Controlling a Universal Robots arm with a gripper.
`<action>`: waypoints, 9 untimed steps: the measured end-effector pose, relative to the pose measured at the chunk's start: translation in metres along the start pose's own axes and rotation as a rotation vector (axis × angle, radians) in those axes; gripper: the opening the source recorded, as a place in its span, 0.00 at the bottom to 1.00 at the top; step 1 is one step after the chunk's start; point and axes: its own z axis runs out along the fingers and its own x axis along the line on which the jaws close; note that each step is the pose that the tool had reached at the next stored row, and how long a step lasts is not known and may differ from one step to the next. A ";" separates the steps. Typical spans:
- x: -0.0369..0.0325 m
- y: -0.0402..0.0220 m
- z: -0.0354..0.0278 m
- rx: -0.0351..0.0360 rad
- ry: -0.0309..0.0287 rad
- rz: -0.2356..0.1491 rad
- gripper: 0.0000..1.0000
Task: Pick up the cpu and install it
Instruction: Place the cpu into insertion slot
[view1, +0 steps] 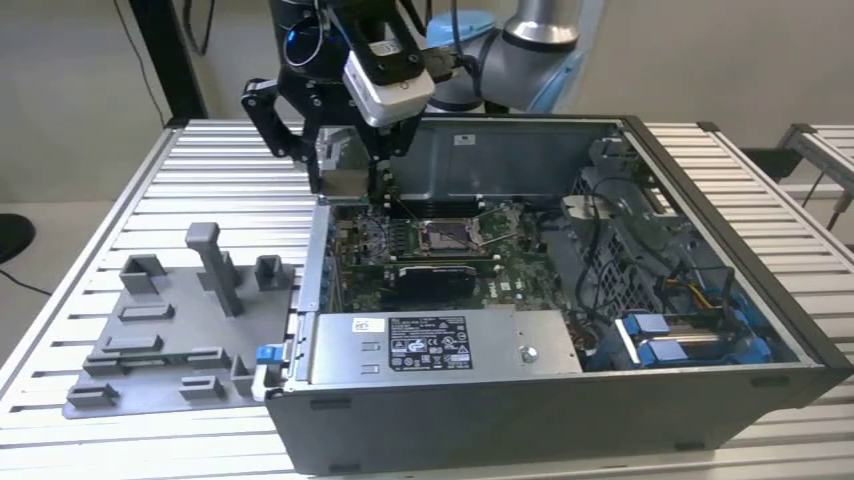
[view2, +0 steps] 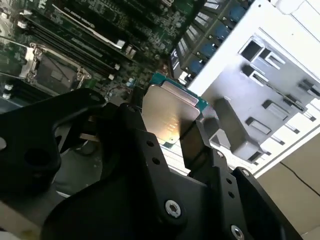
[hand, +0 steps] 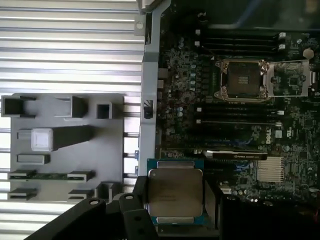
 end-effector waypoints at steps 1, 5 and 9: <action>-0.0045 -0.0001 0.0000 0.0000 0.0000 0.000 0.00; -0.0227 -0.0003 -0.0002 0.0000 0.0000 0.000 0.00; -0.0409 -0.0005 -0.0003 0.0000 0.0000 0.000 0.00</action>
